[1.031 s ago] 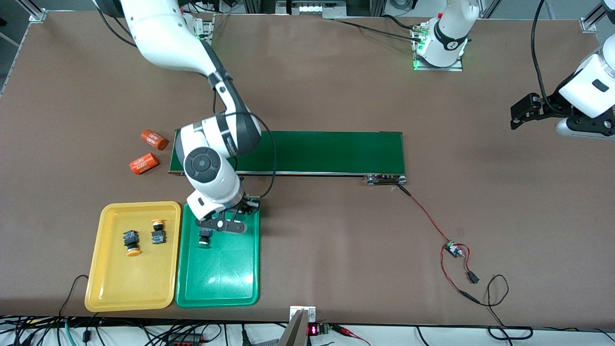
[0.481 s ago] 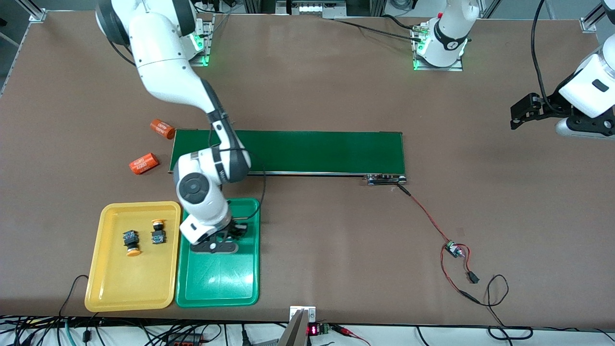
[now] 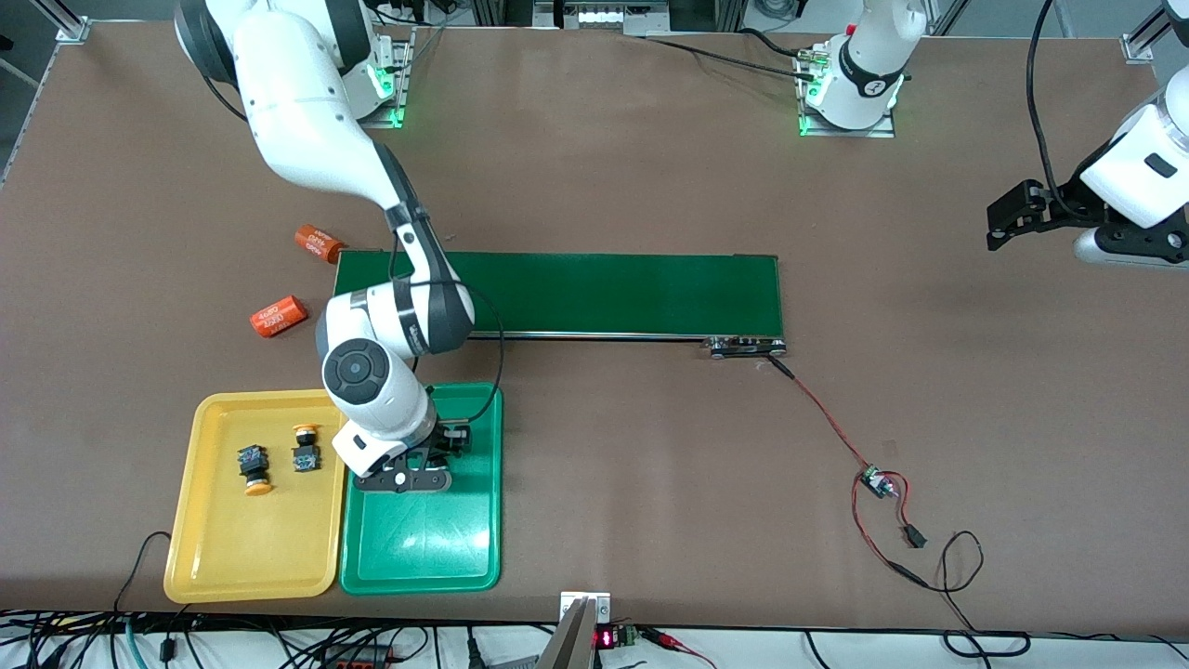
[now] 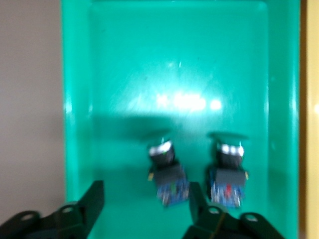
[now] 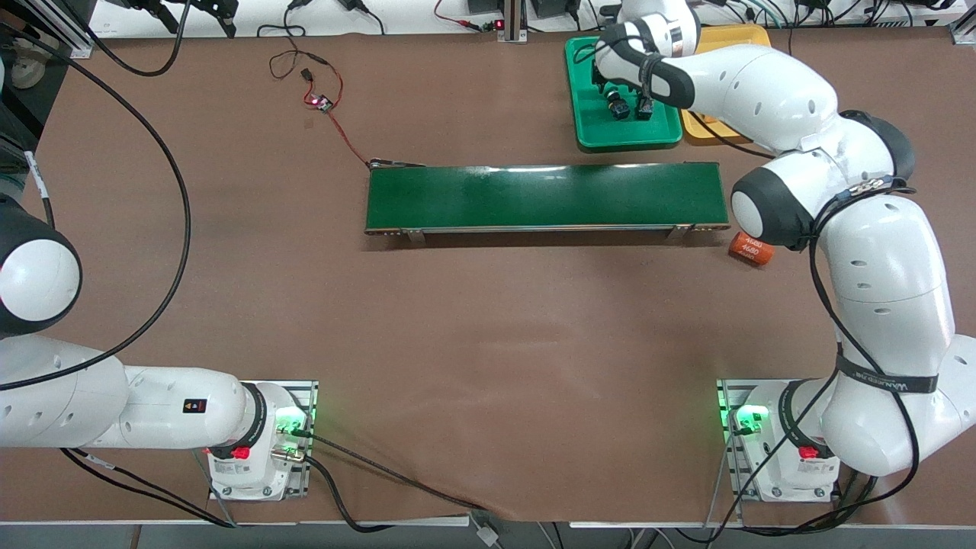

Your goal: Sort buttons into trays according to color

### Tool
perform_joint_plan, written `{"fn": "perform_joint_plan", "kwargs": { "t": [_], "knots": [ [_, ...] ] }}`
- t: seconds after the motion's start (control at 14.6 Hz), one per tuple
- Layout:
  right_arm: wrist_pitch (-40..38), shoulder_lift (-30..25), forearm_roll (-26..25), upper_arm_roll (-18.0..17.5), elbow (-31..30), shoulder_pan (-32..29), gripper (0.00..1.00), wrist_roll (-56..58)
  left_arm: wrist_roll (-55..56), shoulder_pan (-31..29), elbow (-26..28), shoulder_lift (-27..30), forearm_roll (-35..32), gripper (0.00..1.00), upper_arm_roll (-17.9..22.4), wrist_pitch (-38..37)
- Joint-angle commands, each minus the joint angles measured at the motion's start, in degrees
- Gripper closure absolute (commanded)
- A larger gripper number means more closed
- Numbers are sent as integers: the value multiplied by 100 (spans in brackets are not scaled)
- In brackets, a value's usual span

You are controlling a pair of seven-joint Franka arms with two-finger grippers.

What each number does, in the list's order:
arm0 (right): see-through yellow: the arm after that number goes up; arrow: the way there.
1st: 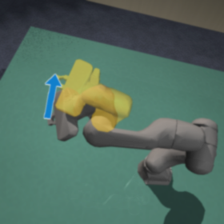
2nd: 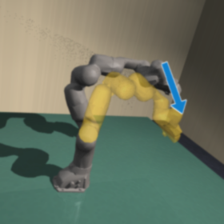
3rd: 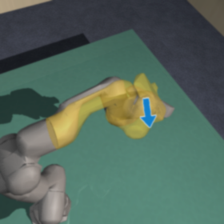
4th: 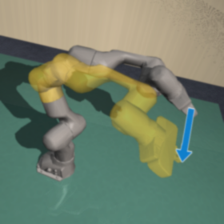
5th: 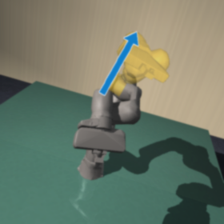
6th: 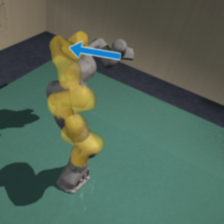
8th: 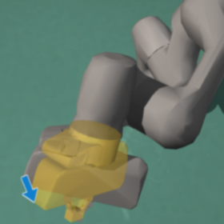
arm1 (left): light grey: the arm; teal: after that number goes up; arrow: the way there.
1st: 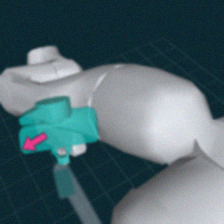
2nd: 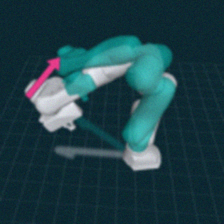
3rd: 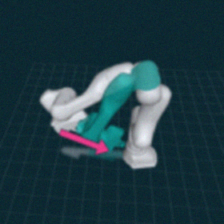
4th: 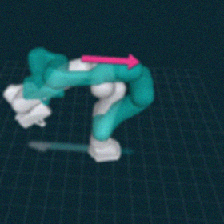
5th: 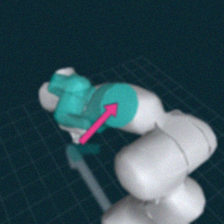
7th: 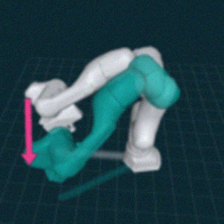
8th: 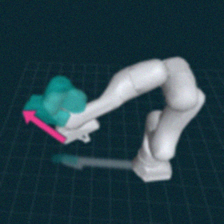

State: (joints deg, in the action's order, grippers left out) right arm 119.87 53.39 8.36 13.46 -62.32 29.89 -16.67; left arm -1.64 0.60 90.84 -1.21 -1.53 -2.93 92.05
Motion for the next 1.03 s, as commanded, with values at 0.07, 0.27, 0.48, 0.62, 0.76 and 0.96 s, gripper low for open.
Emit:
{"fn": "perform_joint_plan", "kwargs": {
  "t": [0.07,0.27,0.48,0.62,0.76,0.96],
  "knots": [
    [-989,-758,-10,7,-114,-1,0,-29,-117,2,-180,-72,-84,0,-6,-126],
    [-1736,-1338,-19,25,-114,-45,0,-29,-117,2,-180,-81,-84,0,-6,-117],
    [-2255,-1822,-63,112,-114,-89,0,-20,-117,2,-180,-81,-84,0,-6,-117],
    [-2485,-2121,-63,393,-105,-19,0,6,-117,2,-180,-72,-84,0,-6,-126],
    [-2521,-2376,-141,665,-114,-27,0,68,-117,11,-180,-81,-84,0,-6,-117],
    [-2828,-2613,-195,816,-122,-141,0,523,-117,11,-180,-81,-84,0,-6,-117]
  ]
}}
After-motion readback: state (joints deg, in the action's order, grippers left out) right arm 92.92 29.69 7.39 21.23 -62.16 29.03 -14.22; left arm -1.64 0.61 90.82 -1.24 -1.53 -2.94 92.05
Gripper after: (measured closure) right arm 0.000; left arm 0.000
